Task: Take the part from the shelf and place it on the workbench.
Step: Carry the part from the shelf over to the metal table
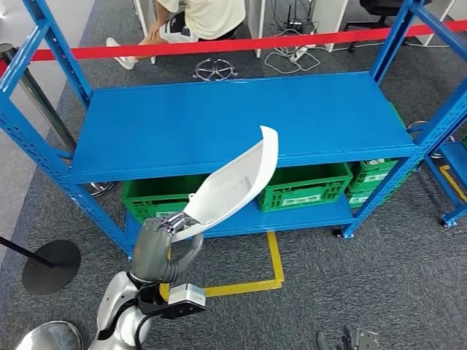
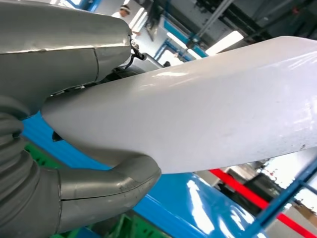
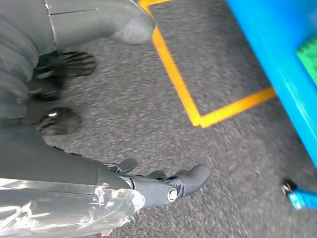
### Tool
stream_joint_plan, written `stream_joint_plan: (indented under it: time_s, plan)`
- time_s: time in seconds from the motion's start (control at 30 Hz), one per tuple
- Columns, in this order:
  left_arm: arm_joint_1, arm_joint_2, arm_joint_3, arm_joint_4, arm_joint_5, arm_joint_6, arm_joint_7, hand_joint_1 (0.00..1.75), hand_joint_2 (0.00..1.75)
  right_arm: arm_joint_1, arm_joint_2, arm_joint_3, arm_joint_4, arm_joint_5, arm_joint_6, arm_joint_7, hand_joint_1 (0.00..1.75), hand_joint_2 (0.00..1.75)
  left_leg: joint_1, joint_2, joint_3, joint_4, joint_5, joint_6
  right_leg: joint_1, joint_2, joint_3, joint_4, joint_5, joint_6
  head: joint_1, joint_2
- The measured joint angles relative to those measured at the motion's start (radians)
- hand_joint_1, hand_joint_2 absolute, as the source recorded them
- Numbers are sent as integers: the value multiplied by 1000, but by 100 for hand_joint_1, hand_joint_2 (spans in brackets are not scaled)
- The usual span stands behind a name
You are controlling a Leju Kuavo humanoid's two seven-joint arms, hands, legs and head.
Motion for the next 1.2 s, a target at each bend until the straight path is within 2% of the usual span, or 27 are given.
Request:
stream_joint_plan:
  time_s: [0.03,0.1,0.13,0.2,0.27,0.3,0.33,0.37,0.4,0.43,0.5,0.53,0.6,0.63,0.67,0.73,0.77,0.8,0.83,0.87,0.9,0.97,1.0,1.03,1.1,1.13,1.2]
  plan:
    - [-1,-1,2,1,2,0,-3,175,175,-2,0,4,-2,-4,-1,0,0,175,-1,11,-2,3,6,-5,4,-5,26,-45,-22,-7,0,0]
    - [-2,-1,7,3,6,0,-9,175,175,3,-1,9,-5,-15,-4,-1,0,175,3,22,-3,6,14,-17,6,11,13,-57,-22,-28,-2,0]
    - [-2,-1,8,5,8,0,-12,175,175,7,-1,10,-5,-22,-6,0,0,175,5,7,-8,14,-2,-24,5,20,6,-55,-13,-37,-2,0]
    - [-2,-1,14,7,14,0,-19,175,175,11,0,13,-6,-37,-17,0,0,175,8,-47,-31,81,-83,-36,2,39,-16,-55,13,-54,-5,0]
    - [-2,-1,18,8,21,-2,-25,175,175,8,1,18,-7,-46,-30,0,0,175,7,-82,-63,209,-178,-37,2,63,-47,-54,40,-62,-9,0]
    - [-2,-1,21,9,23,-4,-28,175,175,7,2,20,-7,-49,-35,0,0,175,6,-88,-70,262,-198,-34,3,76,-63,-53,52,-63,-10,0]
    - [-2,-1,23,10,25,-7,-30,175,175,8,2,21,-7,-52,-39,0,0,175,4,-90,-64,285,-194,-30,4,88,-78,-53,63,-62,-10,0]
    - [-2,-1,25,11,25,-9,-31,175,175,9,2,22,-7,-56,-42,0,0,175,3,-93,-41,273,-173,-25,5,101,-93,-52,75,-60,-10,0]
    - [-3,-2,27,12,25,-12,-32,175,175,9,2,23,-7,-59,-43,0,0,175,3,-99,-2,227,-145,-20,5,113,-106,-52,86,-58,-10,0]
    - [-3,-2,29,12,26,-14,-32,175,175,9,3,24,-7,-61,-43,0,0,175,3,-119,49,160,-125,-13,4,125,-118,-52,97,-55,-10,0]
    - [-5,-3,31,12,26,-16,-33,175,175,7,5,26,-8,-63,-43,0,0,175,5,-162,137,27,-120,-6,6,148,-136,-50,119,-48,-10,0]
    - [-5,-4,33,13,26,-16,-34,175,175,7,6,26,-8,-63,-43,0,0,175,5,-176,159,-10,-127,-5,5,157,-142,-52,130,-42,-9,0]
    - [-6,-5,37,14,26,-17,-35,175,175,10,6,26,-8,-64,-43,0,0,175,5,-162,155,-25,-122,-1,3,174,-153,-59,152,-29,-9,0]
    - [-7,-6,39,15,27,-17,-36,175,175,13,6,26,-8,-65,-45,0,0,175,6,-149,146,-25,-113,4,3,167,-162,-57,146,-23,-9,0]
    - [-8,-7,41,16,27,-18,-38,175,175,15,6,26,-8,-66,-47,0,0,175,7,-136,136,-26,-102,11,4,149,-175,-37,121,-18,-4,0]
    - [-8,-8,44,18,27,-19,-44,175,175,15,6,26,-8,-68,-54,0,0,175,6,-108,112,-26,-81,20,6,93,-209,65,22,-10,4,0]
    - [-8,-8,46,19,27,-20,-46,175,175,13,7,26,-8,-70,-57,1,0,175,5,-94,100,-25,-71,22,5,76,-226,137,-24,-6,7,0]
    - [-8,-8,47,22,26,-23,-48,175,175,12,7,26,-8,-72,-59,1,0,175,4,-79,88,-24,-62,22,3,69,-234,200,-48,-2,7,0]
    - [-9,-8,49,25,27,-28,-49,175,175,12,7,26,-8,-74,-61,1,0,175,3,-65,76,-22,-54,21,1,66,-230,239,-50,1,7,0]
    - [-9,-8,50,28,29,-36,-49,175,175,13,7,26,-8,-77,-62,1,0,175,3,-51,64,-21,-46,20,0,63,-208,241,-31,3,7,0]
    - [-10,-8,51,32,33,-45,-50,175,175,14,7,26,-8,-79,-64,1,0,175,3,-40,53,-20,-38,17,-1,57,-169,206,-4,5,7,0]
    - [-11,-9,52,39,45,-64,-51,175,175,13,7,26,-9,-84,-68,0,0,175,2,-21,36,-17,-23,8,1,23,-53,59,18,7,8,0]
    - [-13,-9,54,42,51,-71,-54,175,175,11,7,26,-10,-87,-70,0,0,175,0,-11,31,-16,-15,3,4,6,-5,-11,12,3,8,0]
    - [-14,-9,55,46,55,-77,-56,175,175,9,6,26,-11,-89,-72,0,0,175,-1,-1,28,-16,-7,-2,8,-4,23,-58,3,-2,8,0]
    - [-17,-9,56,52,61,-85,-62,175,175,12,6,26,-13,-94,-74,0,0,175,0,19,22,-17,6,-13,14,8,21,-84,2,-20,7,0]
    - [-19,-9,57,55,63,-88,-65,175,175,15,6,26,-14,-95,-75,0,0,175,2,13,18,-15,2,-19,13,18,12,-85,9,-30,7,0]
    - [-20,-8,57,62,70,-96,-70,175,175,20,6,25,-15,-101,-76,0,0,175,6,-30,-3,36,-50,-30,10,38,-2,-88,26,-53,6,0]
